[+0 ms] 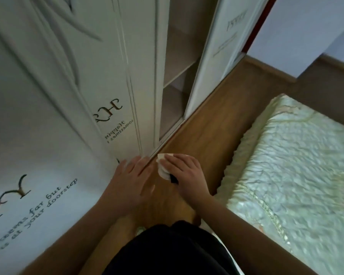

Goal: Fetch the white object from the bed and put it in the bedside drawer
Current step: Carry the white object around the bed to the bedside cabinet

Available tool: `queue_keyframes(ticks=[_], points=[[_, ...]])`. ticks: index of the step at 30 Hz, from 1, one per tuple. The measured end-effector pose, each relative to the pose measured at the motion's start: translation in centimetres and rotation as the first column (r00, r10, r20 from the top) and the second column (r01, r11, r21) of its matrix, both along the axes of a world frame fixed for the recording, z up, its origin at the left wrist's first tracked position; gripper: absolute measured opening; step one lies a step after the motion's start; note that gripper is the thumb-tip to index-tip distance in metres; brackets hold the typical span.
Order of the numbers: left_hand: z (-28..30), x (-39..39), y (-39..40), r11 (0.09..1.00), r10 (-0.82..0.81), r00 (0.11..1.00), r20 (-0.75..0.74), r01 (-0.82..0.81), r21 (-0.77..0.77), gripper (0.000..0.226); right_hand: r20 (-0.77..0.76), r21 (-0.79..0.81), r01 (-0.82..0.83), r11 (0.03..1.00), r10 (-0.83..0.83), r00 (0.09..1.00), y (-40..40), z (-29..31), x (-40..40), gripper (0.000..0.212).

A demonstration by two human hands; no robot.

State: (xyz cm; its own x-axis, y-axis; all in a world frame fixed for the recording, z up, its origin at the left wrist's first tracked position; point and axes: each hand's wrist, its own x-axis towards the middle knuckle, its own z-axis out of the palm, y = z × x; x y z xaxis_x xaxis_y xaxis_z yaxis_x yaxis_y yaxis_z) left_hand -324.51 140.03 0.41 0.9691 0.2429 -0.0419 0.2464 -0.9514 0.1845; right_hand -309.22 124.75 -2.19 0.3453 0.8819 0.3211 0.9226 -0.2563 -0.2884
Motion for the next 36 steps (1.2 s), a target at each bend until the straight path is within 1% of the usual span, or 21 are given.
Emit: queue_keyframes(ticks=[5,9,12,13,16,18,20,23,25,27,30,32,36], points=[[0.9,7.4,1.3,0.986,-0.161,0.986,-0.038,0.159,-0.043,0.060,0.014,-0.012,0.169,0.985,-0.169,0.985,-2.0,-0.4,4.9,0.054],[0.4,14.5,1.6,0.948,-0.317,0.943,-0.099,0.316,-0.027,0.066,-0.031,-0.024,0.349,0.937,-0.350,0.936,-4.5,-1.2,9.4,0.057],[-0.5,20.4,1.5,0.925,-0.380,0.918,-0.114,0.380,-0.027,0.070,-0.020,0.005,0.414,0.910,-0.414,0.910,-6.9,-2.1,13.3,0.057],[-0.7,22.8,1.3,0.918,-0.396,0.910,-0.122,0.395,-0.031,0.071,-0.027,0.016,0.453,0.892,-0.452,0.892,-7.8,-2.5,15.1,0.057],[-0.9,29.8,0.8,0.902,-0.429,0.895,-0.124,0.430,-0.021,0.071,-0.117,0.034,0.571,0.820,-0.564,0.817,-9.3,-2.8,19.9,0.055],[-0.7,34.2,0.5,0.889,-0.456,0.882,-0.123,0.459,-0.005,0.070,-0.140,0.051,0.597,0.801,-0.586,0.798,-9.7,-2.6,22.9,0.053],[-0.4,38.1,0.2,0.867,-0.494,0.861,-0.117,0.499,0.011,0.069,-0.137,0.091,0.599,0.796,-0.586,0.799,-9.8,-2.2,25.8,0.052],[-0.2,42.9,0.2,0.826,-0.556,0.823,-0.117,0.563,0.034,0.068,-0.128,0.096,0.606,0.790,-0.594,0.794,-9.3,-1.5,30.3,0.052],[0.0,46.1,1.3,0.826,-0.558,0.823,-0.106,0.563,0.027,0.068,-0.139,0.095,0.616,0.782,-0.603,0.786,-8.7,-1.4,33.4,0.051],[0.0,49.8,3.3,0.840,-0.537,0.837,-0.107,0.542,0.018,0.070,-0.146,0.100,0.627,0.773,-0.612,0.777,-7.8,-1.8,36.4,0.055],[-0.8,55.6,6.5,0.855,-0.503,0.853,-0.140,0.514,0.059,0.073,-0.141,0.087,0.626,0.775,-0.612,0.778,-5.7,-2.6,41.2,0.058],[-1.6,59.5,7.8,0.837,-0.526,0.835,-0.162,0.542,0.074,0.072,-0.156,0.076,0.627,0.776,-0.611,0.776,-4.2,-2.9,44.5,0.054],[-2.3,67.0,8.8,0.799,-0.588,0.793,-0.162,0.600,0.038,0.069,-0.164,0.107,0.647,0.754,-0.629,0.760,-1.4,-3.2,51.3,0.049]])
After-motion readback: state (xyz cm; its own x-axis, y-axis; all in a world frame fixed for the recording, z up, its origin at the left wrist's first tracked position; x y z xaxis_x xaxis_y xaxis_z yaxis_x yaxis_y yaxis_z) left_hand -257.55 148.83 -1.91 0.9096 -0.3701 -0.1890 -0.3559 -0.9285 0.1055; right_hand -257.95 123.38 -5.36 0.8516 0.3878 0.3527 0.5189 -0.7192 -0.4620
